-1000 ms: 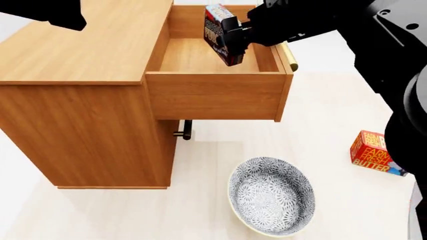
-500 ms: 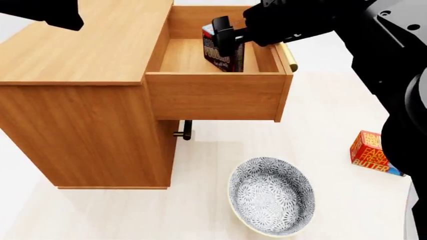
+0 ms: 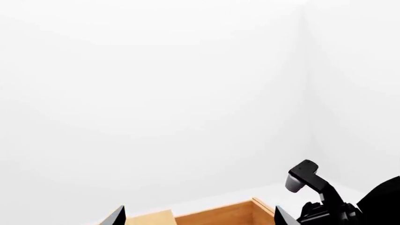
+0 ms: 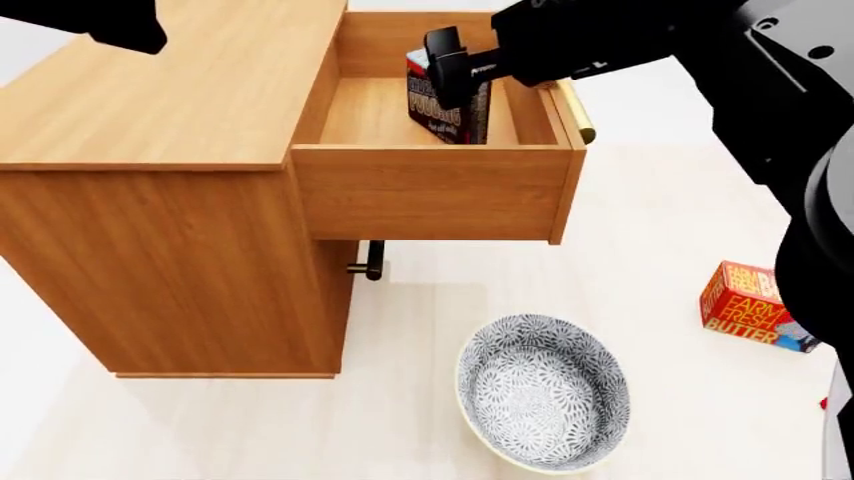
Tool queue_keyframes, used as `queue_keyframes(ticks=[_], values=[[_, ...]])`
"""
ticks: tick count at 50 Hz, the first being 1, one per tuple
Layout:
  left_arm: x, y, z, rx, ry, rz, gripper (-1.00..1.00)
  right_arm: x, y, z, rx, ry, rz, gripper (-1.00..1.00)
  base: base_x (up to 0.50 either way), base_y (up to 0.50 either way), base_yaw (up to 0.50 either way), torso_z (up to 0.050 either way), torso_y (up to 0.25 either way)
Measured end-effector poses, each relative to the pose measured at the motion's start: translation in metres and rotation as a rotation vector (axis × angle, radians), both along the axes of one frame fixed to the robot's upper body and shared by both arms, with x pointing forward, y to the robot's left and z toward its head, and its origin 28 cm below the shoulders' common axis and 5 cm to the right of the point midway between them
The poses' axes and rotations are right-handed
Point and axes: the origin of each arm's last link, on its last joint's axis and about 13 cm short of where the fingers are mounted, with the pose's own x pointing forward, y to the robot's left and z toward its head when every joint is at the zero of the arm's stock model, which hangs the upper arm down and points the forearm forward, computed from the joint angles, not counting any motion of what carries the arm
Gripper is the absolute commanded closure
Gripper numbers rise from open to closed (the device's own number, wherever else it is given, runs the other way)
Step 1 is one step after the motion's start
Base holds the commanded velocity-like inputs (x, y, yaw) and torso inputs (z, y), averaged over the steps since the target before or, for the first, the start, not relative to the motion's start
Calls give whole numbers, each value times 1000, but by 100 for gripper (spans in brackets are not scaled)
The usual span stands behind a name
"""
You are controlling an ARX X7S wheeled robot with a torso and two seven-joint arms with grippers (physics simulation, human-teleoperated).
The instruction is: Put the chocolate pudding in the top drawer of the cabinet and close it.
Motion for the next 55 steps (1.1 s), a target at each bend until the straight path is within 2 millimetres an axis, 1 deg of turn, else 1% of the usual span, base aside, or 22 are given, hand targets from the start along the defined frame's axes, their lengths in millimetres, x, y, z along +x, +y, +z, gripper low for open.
queue_keyframes(ticks=[10, 18, 25, 30, 35, 41, 49, 55], values=[[0, 0, 1, 1, -4, -5, -100, -4, -4, 21, -14, -71, -4, -100, 0, 0, 0, 0, 0], [0, -1, 1, 0, -8, -8, -100, -9, -10, 40, 26, -129, 3, -100, 0, 0, 0, 0, 0], [0, -1, 1, 0, -10, -9, -100, -9, -21, 51, 70, -199, -6, -100, 0, 0, 0, 0, 0], [-1, -1, 2, -1, -12, -9, -100, -6, -33, 53, 92, -278, -28, -100, 0, 0, 0, 0, 0], [-3, -2, 1, -4, -20, -10, -100, 0, -49, 49, 132, -351, -59, -100, 0, 0, 0, 0, 0], [-7, -1, 0, -7, -36, -9, -100, 5, -71, 39, 178, -422, -113, -100, 0, 0, 0, 0, 0], [-11, 1, -4, -16, -67, -2, -100, 4, -100, 12, 211, -475, -208, -100, 0, 0, 0, 0, 0], [-13, 2, -8, -26, -81, 5, -100, 1, -117, -12, 224, -486, -276, -100, 0, 0, 0, 0, 0]])
